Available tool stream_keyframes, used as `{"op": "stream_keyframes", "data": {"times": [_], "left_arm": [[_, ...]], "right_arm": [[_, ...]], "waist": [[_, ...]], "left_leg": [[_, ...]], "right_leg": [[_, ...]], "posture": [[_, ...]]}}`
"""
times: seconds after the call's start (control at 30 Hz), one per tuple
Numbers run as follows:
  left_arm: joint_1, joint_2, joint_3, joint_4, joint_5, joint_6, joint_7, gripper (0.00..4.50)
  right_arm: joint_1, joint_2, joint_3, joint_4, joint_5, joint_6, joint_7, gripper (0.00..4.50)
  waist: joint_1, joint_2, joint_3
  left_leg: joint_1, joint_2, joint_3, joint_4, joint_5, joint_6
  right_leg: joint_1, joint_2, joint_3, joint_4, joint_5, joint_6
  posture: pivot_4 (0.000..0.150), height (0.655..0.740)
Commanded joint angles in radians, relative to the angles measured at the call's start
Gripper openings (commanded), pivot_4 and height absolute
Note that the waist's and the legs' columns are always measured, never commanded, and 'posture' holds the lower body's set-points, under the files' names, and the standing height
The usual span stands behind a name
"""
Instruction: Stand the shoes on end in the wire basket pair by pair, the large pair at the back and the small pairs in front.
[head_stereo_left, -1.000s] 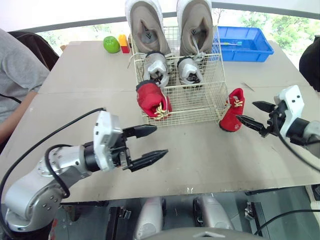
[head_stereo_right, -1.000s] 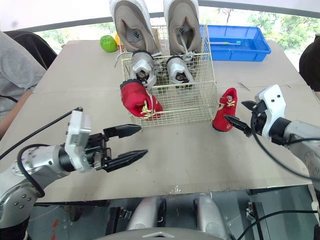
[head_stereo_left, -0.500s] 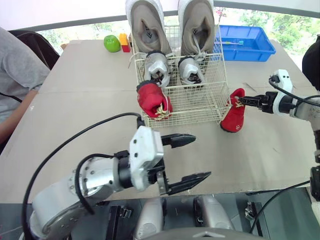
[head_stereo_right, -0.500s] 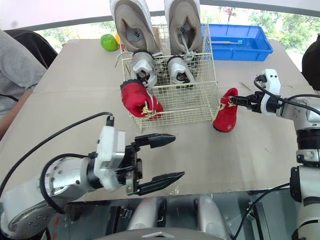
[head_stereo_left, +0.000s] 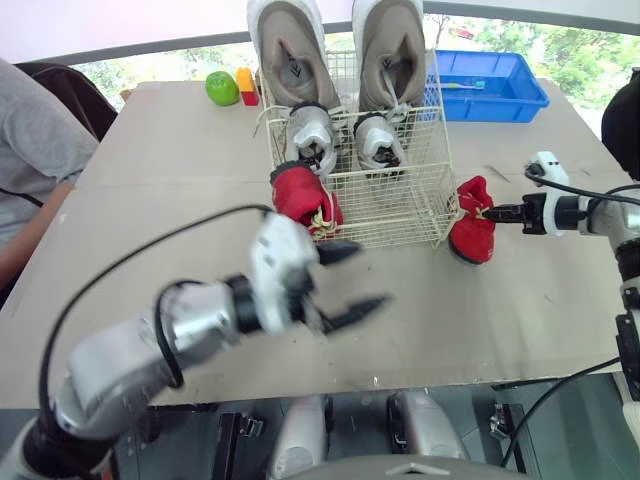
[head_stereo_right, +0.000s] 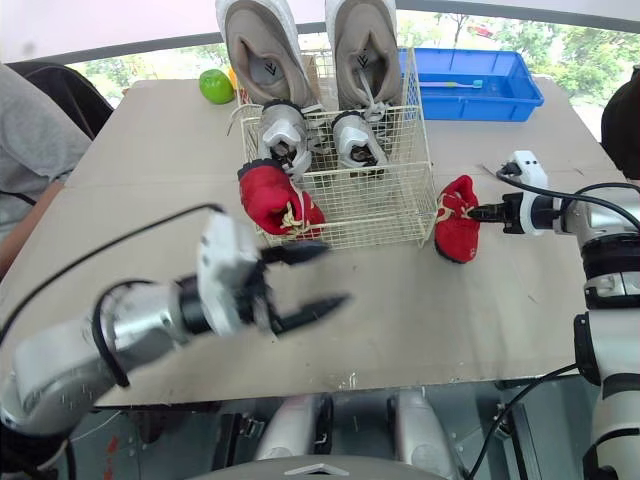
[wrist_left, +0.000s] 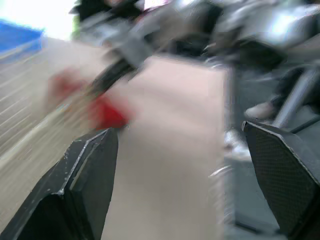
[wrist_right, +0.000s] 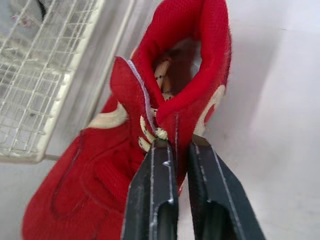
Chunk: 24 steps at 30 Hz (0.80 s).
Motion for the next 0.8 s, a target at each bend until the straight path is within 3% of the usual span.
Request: {"op": "stream_keyframes", "data": {"times": [0.03,0.27,0.37,0.57,0.67,0.8], "left_arm": [[0.014,-0.017,0.048,0.002,0.031,-0.047,-0.115,4.33],[0.044,-0.059,0.062,-0.012,0.046,-0.048,-0.216,4.33],[0.063,-0.062,0.076,-0.010,0.059,-0.048,-0.242,4.33],[0.096,-0.087,0.104,-0.021,0.076,-0.055,-0.255,4.33],[0.152,-0.127,0.151,-0.045,0.090,-0.071,-0.207,4.33],[0.239,-0.142,0.219,-0.073,0.082,-0.098,-0.245,4.33]], "right_arm": [[0.060,-0.053,-0.141,-0.188,0.067,0.071,-0.038,0.12],[0.295,0.020,-0.552,-0.838,0.307,0.170,-0.216,0.12],[0.292,0.174,-0.655,-1.028,0.453,0.094,-0.311,0.12],[0.313,0.293,-0.543,-1.197,0.405,-0.056,-0.457,0.12],[0.343,0.381,-0.436,-1.208,0.296,-0.223,-0.507,0.12],[0.417,0.483,-0.282,-1.193,0.131,-0.450,-0.539,0.12]], "waist": [[0.003,0.000,0.001],[-0.003,0.001,0.001],[-0.014,0.001,0.001],[-0.012,0.003,0.002],[-0.010,0.002,0.002],[-0.007,0.003,0.002]], "left_leg": [[-0.001,0.000,0.000,0.000,0.000,0.000],[-0.003,0.000,0.000,-0.001,-0.002,0.002],[0.000,0.001,-0.001,-0.002,-0.002,0.002],[0.001,0.002,0.000,-0.001,-0.001,0.002],[0.000,0.001,0.000,-0.001,-0.002,0.002],[-0.001,0.002,0.000,-0.002,-0.002,0.002]], "right_leg": [[0.000,-0.001,0.000,-0.001,0.000,0.000],[-0.002,-0.003,0.003,-0.001,-0.001,0.003],[-0.002,0.000,0.004,0.000,-0.001,0.003],[-0.002,0.001,0.003,0.001,-0.001,0.002],[-0.002,-0.001,0.005,0.000,-0.001,0.002],[-0.004,-0.002,0.006,0.000,-0.001,0.002]], "posture": [[0.150,0.7400],[0.150,0.7400],[0.150,0.7400],[0.150,0.7400],[0.150,0.7400],[0.150,0.7400]]}}
